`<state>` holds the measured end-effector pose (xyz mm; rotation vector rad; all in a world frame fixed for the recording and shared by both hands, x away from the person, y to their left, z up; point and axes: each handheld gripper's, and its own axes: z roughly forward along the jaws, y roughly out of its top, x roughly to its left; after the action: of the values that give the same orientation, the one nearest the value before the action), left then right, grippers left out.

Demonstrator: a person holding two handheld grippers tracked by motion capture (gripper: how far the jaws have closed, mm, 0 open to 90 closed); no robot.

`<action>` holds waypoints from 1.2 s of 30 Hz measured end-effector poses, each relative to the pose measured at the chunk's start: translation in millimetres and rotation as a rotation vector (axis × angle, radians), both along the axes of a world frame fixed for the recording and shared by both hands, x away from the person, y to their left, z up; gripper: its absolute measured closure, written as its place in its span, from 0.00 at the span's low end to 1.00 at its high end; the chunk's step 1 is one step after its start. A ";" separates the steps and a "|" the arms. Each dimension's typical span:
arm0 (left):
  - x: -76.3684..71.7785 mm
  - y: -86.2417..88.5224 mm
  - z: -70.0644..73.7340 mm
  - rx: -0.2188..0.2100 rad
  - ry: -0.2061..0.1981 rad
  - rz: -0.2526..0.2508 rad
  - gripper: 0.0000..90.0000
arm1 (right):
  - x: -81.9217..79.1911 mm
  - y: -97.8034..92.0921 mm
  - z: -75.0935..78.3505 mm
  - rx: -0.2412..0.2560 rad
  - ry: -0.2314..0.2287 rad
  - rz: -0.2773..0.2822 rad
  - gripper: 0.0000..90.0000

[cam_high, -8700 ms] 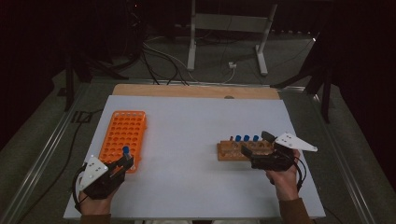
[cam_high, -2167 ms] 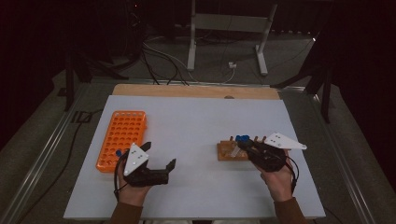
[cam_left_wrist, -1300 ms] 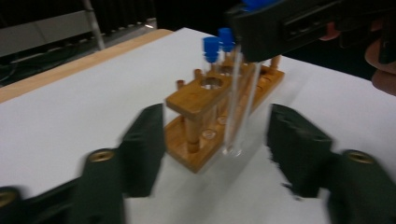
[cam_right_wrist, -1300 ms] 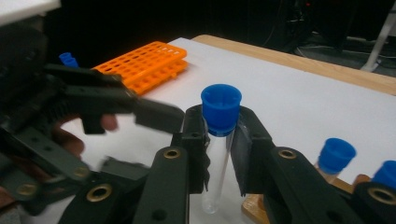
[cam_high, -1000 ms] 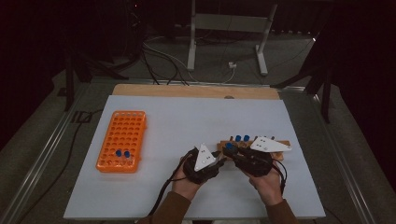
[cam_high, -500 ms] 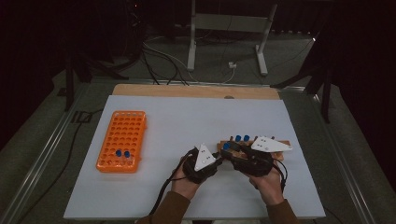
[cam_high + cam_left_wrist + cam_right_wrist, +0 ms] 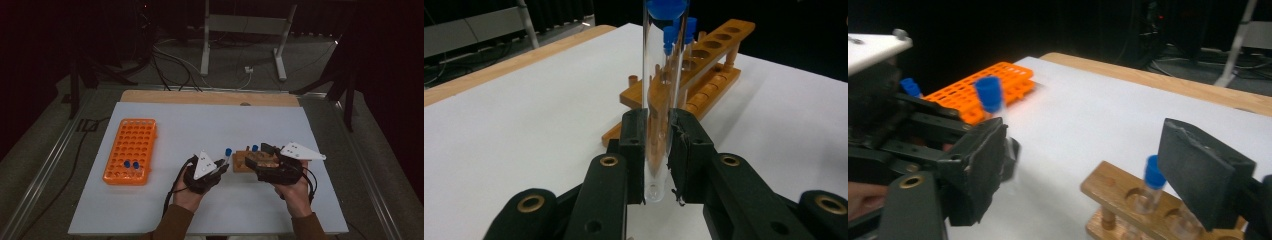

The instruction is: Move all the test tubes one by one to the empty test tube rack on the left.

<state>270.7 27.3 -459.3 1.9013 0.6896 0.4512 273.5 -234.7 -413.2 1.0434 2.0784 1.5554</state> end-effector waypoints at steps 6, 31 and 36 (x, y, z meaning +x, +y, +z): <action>-0.6 12.9 2.6 -0.011 -0.002 0.022 0.87 | 2.0 -4.2 -1.5 -0.014 0.003 -0.038 0.16; -26.9 91.4 10.3 -0.053 -0.009 0.137 0.87 | 5.5 -18.6 -3.8 -0.023 -0.002 -0.119 0.00; -33.9 112.6 11.7 -0.057 -0.014 0.173 0.87 | 5.9 -21.1 -4.2 -0.015 -0.002 -0.128 0.00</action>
<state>236.8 139.9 -447.6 1.7914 0.8527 0.5475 279.4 -255.8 -417.4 1.1457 1.9772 1.4752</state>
